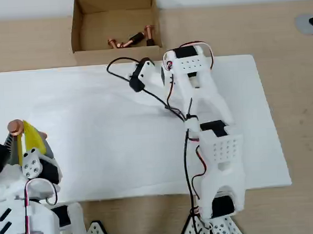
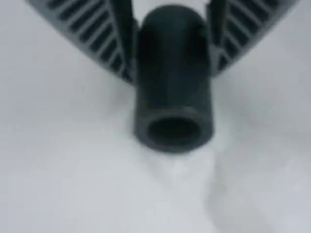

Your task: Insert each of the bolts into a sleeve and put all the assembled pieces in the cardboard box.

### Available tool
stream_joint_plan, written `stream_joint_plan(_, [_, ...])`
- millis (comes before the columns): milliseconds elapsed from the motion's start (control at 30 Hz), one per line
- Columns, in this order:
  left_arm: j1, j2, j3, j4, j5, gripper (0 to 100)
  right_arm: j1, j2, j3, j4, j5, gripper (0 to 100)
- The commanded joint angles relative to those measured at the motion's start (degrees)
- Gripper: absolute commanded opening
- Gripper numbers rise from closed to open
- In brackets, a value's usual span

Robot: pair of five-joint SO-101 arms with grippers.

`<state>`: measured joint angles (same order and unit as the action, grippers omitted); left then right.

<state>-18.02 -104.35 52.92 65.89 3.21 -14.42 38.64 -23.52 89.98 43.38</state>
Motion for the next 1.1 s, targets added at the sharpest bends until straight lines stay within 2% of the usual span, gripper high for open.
stream_joint_plan(0, [-0.79,-0.31,-2.90,-0.18,-0.44,1,0.31,-0.13,-4.35,1.85,-2.64,1.1])
stream_joint_plan(233, [-0.79,-0.31,-4.84,-0.09,-0.44,1,-0.04,-0.04,-19.03,12.22,-4.66,1.0])
stream_joint_plan(500, [-0.79,-0.31,-4.92,-0.09,-0.44,1,-0.04,-3.82,-28.53,12.48,-9.58,1.0])
stream_joint_plan(633, [-0.79,-0.31,-4.92,-0.09,-0.44,1,-1.71,-11.21,-28.44,12.48,-13.71,1.0])
stream_joint_plan(800, [-0.70,-0.31,-4.22,-0.18,-0.44,1,-7.52,-27.74,-28.53,12.48,-18.90,1.0])
stream_joint_plan(967, [-0.35,-0.31,-3.08,-0.53,-0.44,1,-15.08,-41.63,-28.35,12.48,-19.16,1.0])
stream_joint_plan(1067, [-0.35,-0.31,-3.08,-0.53,-0.44,1,-16.22,-46.02,-28.35,12.48,-19.87,1.0])
